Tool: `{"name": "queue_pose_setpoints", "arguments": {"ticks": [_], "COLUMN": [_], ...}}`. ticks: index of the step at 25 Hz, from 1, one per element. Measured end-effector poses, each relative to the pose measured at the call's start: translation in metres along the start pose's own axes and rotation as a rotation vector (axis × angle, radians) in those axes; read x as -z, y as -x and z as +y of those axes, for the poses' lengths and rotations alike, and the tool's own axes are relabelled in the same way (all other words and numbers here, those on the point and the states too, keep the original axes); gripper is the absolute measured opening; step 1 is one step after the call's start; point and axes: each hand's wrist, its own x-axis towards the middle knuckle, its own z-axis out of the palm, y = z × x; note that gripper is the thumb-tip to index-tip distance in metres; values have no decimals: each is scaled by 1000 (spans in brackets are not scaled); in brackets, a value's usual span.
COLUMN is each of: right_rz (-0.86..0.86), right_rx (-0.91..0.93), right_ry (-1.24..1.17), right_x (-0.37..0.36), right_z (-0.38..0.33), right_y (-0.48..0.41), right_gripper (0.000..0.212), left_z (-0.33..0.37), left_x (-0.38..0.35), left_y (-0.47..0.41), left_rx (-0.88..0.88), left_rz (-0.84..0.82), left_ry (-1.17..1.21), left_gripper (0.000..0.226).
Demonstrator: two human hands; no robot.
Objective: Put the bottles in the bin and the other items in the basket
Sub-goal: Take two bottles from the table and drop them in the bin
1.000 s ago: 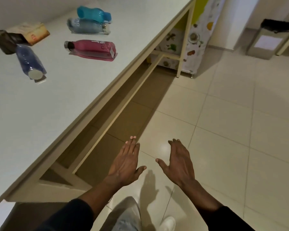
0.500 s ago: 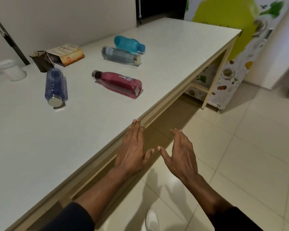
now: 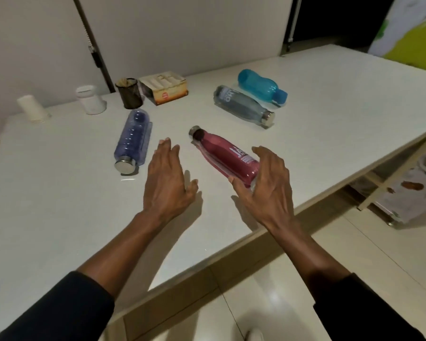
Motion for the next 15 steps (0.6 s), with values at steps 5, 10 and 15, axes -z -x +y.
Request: {"name": "queue_pose_setpoints", "arguments": {"ticks": [5, 10, 15], "right_rz": [-103, -231, -326], "right_rx": [111, 163, 185], "right_ry": [10, 146, 298], "right_x": [-30, -55, -69], "right_z": [-6, -2, 4], "right_y": [-63, -87, -95], "right_gripper": [78, 70, 65], "left_z": [-74, -115, -133], "left_x": [4, 12, 8], "left_y": [-59, -87, -105], "left_rx": [185, 257, 468], "left_rz": [7, -29, -118], "left_ry": [-144, -305, -186], "left_gripper": [78, 65, 75]}}
